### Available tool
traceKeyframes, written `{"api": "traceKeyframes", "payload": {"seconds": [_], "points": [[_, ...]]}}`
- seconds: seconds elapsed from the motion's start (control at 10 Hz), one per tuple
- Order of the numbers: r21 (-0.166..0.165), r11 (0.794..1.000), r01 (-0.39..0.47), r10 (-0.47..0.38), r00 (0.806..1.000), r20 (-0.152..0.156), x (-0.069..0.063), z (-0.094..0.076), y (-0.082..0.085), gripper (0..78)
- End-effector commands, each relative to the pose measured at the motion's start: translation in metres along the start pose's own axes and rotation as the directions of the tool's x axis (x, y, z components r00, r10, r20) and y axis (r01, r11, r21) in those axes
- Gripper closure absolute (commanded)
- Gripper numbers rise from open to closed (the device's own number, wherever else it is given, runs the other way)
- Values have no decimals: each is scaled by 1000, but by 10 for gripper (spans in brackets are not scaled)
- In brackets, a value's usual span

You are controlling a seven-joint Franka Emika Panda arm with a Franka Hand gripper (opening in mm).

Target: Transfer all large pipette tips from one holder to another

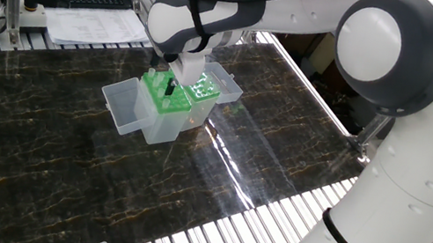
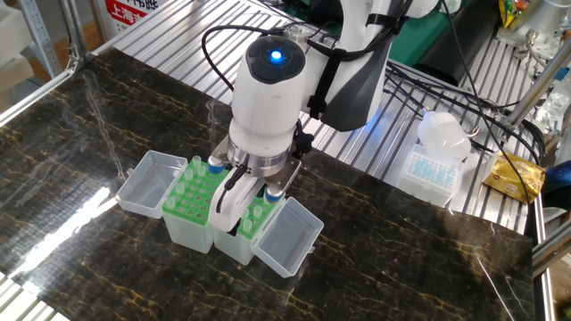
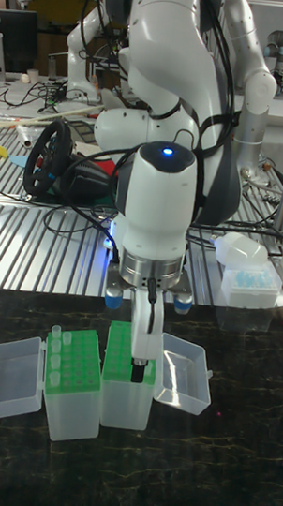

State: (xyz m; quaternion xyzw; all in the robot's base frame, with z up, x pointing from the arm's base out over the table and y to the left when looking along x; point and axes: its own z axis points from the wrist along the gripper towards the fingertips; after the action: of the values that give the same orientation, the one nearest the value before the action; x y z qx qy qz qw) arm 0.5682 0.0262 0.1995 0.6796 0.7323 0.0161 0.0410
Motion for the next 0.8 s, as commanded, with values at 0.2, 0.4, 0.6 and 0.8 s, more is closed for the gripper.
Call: {"api": "traceKeyframes", "payload": {"seconds": [0.2, 0.4, 0.6, 0.8], "points": [[26, 1000, 12, -12, 1000, 2, 0, -1, 0, 764], [26, 1000, 12, -12, 1000, 2, 0, -1, 0, 764], [26, 1000, 12, -12, 1000, 2, 0, -1, 0, 764], [26, 1000, 12, -12, 1000, 2, 0, -1, 0, 764]]}}
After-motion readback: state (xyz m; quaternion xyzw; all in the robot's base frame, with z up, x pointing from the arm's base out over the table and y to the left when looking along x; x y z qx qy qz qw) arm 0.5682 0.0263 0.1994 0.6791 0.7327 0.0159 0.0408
